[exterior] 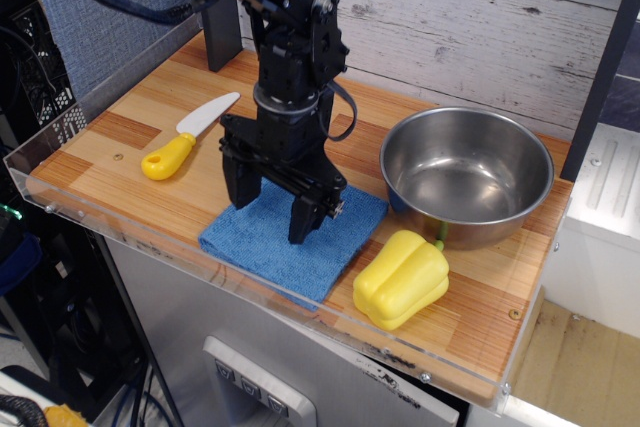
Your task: Move the blue cloth to the table's bottom edge, left of pepper.
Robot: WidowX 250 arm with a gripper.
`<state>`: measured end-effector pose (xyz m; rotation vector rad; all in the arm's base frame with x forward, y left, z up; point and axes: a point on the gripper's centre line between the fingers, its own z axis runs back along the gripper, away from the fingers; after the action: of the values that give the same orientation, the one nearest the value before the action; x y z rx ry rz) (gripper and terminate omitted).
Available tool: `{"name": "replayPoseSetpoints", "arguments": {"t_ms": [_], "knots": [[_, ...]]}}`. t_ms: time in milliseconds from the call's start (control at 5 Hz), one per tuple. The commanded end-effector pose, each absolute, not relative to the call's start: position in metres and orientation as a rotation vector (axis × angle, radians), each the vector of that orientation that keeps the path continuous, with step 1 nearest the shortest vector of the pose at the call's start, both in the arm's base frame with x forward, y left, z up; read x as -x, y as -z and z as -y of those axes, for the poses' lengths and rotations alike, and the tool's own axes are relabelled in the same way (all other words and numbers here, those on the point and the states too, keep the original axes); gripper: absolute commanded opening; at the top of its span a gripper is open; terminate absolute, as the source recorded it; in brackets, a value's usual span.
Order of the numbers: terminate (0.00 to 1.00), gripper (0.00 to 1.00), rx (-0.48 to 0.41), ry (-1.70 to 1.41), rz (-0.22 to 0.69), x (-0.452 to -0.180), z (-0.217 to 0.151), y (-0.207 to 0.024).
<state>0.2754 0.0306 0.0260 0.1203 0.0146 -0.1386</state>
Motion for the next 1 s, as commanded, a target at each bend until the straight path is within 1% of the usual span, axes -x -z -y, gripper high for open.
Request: {"name": "replayPoseSetpoints", "arguments": {"t_ms": [0,200,400,600,800], "knots": [[0.00,1.00,-0.082,0.039,0.172,-0.303,-0.045,-0.107],[0.00,1.00,-0.044,0.016,0.178,-0.298,-0.048,-0.128],[0.00,1.00,-0.025,0.012,0.179,-0.293,-0.049,-0.135],[0.00,1.00,-0.032,0.035,0.186,-0.291,-0.048,-0.141],[0.00,1.00,-0.032,0.035,0.186,-0.291,-0.048,-0.141]]}}
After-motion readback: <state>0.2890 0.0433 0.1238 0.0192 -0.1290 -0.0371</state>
